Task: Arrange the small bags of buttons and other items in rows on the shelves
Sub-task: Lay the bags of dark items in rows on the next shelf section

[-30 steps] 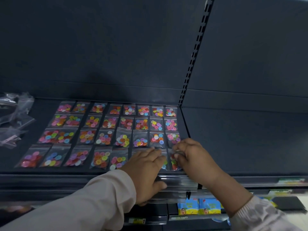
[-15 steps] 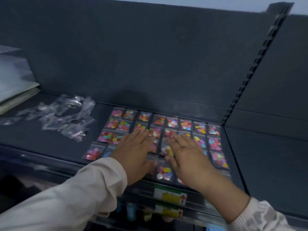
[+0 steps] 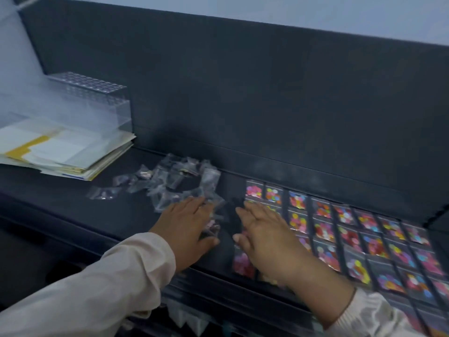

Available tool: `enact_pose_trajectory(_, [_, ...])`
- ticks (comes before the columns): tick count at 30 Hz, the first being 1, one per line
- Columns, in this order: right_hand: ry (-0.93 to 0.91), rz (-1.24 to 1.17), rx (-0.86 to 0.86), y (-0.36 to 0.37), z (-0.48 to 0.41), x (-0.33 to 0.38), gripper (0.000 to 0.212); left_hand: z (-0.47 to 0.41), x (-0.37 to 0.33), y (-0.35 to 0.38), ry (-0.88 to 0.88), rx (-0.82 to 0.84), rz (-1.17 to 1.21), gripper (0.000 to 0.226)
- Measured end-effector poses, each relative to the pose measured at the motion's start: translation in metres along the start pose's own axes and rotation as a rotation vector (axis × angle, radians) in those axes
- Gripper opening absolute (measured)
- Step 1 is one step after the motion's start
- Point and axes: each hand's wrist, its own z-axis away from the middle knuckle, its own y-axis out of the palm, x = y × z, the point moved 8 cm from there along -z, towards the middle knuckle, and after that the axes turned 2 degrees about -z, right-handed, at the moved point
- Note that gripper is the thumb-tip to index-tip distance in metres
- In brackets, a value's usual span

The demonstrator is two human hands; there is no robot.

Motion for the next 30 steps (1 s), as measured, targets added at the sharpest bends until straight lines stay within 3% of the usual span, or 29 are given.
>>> enact_pose_trajectory(9, [0.163,-0.069,0.000,0.018,-0.071,0.056,0.039,-0.018,0.114,0.005,-0.035,0.016,0.094,0.062])
enact_pose_trajectory(20, [0.349,-0.142,0.122,0.041,-0.091,0.049,0.053,-0.069,0.132,0.022,0.061,0.025,0.164,0.038])
enact_pose_trajectory(25, [0.357,-0.164,0.055,0.042,-0.094,0.047,0.023,-0.078,0.132,0.031,0.086,0.031,0.022,0.030])
enact_pose_trajectory(30, [0.358,-0.283,-0.064,0.035,-0.089,0.044,0.012,-0.079,0.136,0.024,0.056,-0.054,0.023,0.010])
